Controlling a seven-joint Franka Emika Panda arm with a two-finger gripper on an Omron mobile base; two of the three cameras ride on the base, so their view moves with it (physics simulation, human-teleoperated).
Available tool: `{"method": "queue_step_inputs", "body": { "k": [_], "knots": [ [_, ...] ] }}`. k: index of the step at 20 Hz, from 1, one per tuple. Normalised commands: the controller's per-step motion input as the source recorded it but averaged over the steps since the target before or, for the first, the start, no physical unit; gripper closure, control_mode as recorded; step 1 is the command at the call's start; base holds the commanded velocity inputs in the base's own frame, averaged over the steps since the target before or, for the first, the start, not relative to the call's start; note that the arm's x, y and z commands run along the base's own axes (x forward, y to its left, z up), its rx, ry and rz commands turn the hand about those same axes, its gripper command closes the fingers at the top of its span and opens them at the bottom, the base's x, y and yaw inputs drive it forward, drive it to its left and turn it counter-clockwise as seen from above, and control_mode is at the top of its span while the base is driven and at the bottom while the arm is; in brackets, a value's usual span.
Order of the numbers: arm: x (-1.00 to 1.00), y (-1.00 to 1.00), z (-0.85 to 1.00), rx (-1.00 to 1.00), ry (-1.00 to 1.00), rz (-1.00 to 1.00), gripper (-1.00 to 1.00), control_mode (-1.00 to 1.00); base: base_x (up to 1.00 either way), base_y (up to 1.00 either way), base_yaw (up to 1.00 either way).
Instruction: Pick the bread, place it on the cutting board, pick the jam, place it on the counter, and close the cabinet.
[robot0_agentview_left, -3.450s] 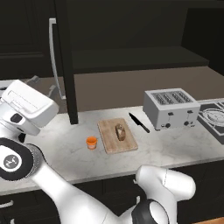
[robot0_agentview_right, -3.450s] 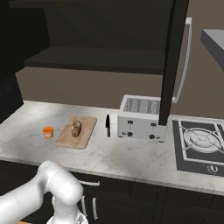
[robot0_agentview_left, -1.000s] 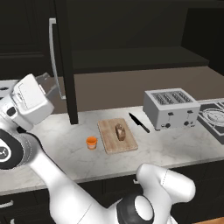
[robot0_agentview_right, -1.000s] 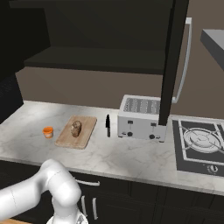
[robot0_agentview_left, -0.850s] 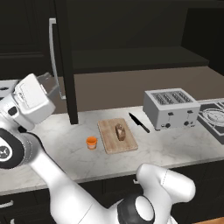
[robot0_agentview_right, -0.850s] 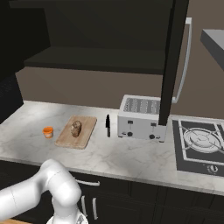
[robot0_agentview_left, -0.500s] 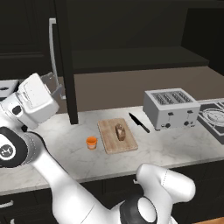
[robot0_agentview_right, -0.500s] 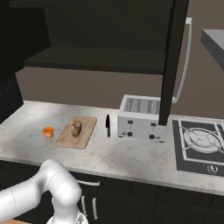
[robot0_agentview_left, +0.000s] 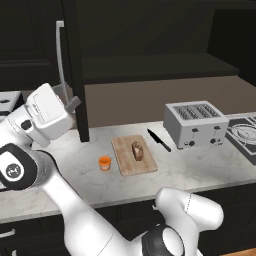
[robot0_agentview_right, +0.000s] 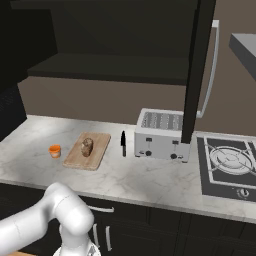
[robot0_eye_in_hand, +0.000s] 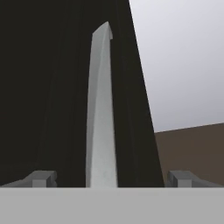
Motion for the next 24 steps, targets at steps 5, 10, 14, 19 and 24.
{"method": "queue_step_inputs", "body": {
  "k": [5,10,14,19,24],
  "knots": [
    [0.00,-0.17,0.00,0.00,0.00,0.00,-1.00,-1.00,0.00,0.00,0.00],
    [0.02,-0.23,0.00,0.00,0.00,0.00,-1.00,-1.00,0.00,0.00,0.00],
    [0.09,-0.26,0.00,0.00,0.00,0.01,-1.00,-1.00,0.00,0.00,0.00],
    [0.18,-0.32,0.00,0.00,0.00,0.03,-1.00,-1.00,0.00,0.00,0.00],
    [0.26,-0.27,0.00,0.00,0.00,0.05,-1.00,-1.00,0.00,0.00,0.00]
  ]
}}
